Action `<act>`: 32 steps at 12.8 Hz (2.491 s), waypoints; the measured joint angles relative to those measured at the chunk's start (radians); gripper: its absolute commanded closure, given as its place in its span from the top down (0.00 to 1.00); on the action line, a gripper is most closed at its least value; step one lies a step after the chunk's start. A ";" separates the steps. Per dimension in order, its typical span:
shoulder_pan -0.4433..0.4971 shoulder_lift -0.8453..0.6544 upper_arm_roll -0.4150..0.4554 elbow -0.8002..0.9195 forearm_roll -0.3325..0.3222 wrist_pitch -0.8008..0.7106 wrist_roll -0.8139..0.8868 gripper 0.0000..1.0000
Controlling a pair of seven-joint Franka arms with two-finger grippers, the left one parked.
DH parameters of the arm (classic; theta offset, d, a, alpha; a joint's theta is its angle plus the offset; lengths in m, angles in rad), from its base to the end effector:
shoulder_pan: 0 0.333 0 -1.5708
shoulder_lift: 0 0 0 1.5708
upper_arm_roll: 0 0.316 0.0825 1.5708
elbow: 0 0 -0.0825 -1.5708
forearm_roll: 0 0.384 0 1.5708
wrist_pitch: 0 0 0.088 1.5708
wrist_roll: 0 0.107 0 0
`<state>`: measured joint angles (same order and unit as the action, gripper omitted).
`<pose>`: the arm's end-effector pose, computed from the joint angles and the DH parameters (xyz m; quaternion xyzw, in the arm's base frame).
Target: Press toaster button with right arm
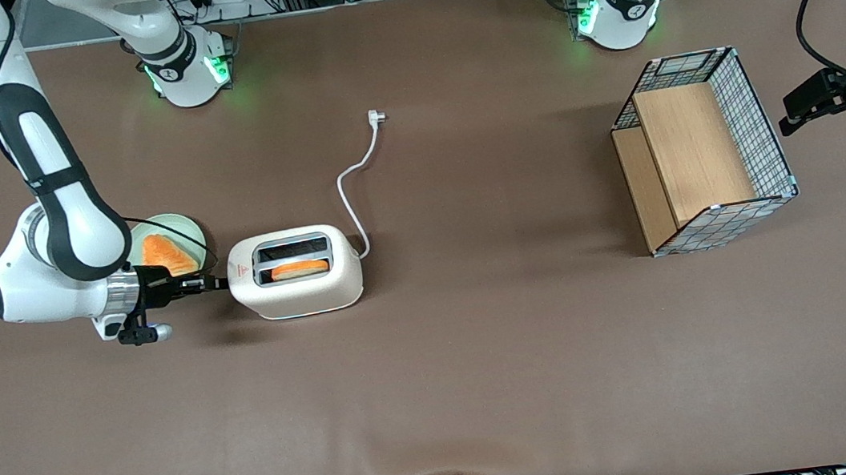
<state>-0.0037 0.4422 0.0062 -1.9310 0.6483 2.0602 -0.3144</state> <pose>0.5944 0.0334 0.2432 -0.9545 0.0417 0.1064 0.2755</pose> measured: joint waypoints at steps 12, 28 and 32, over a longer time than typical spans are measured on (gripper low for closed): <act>0.002 0.014 0.000 0.001 0.000 0.013 -0.026 0.00; -0.002 0.019 -0.004 0.013 0.000 0.014 -0.038 0.00; -0.014 0.031 -0.012 0.055 0.000 -0.026 -0.047 0.34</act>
<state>-0.0175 0.4731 -0.0060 -1.8764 0.6483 2.0344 -0.3617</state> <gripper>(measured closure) 0.991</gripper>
